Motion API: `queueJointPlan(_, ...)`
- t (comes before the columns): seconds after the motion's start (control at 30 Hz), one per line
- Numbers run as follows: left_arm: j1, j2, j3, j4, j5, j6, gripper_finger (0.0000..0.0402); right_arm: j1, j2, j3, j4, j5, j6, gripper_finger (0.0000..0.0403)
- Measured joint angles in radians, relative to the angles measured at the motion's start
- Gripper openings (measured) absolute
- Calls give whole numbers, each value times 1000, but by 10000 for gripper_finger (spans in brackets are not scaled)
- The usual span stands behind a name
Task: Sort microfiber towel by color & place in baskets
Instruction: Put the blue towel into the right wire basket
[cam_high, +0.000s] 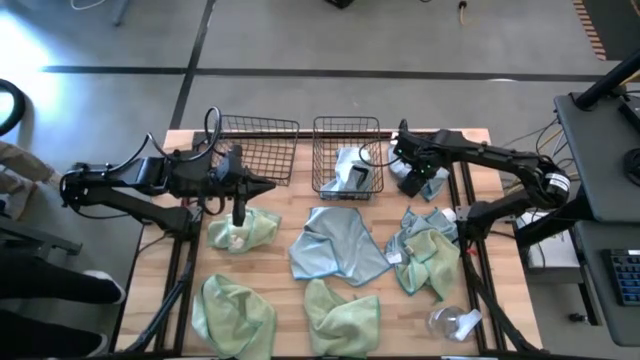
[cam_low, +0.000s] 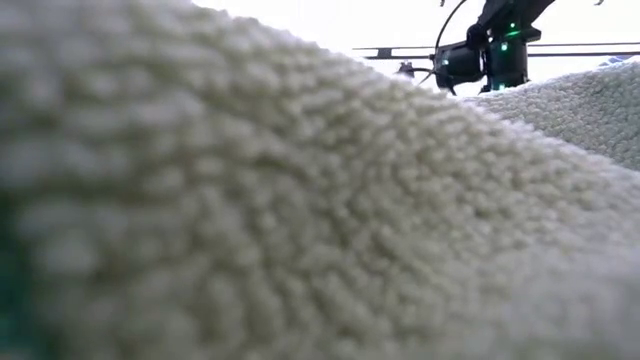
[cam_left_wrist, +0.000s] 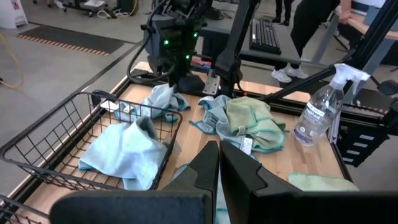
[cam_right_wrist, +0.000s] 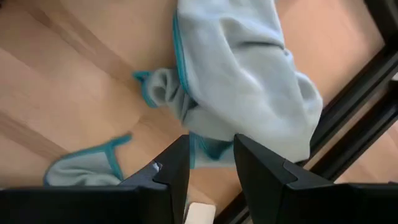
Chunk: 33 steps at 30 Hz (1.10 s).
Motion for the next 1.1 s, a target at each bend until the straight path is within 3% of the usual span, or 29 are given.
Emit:
queueJointPlan(0.67,0,0,0,8,0,0,0,-8,126,-71,136,9,-73,121)
queueJointPlan(1.1,0,0,0,8,0,-15,0,-109,177,-59,149,89,-110,121)
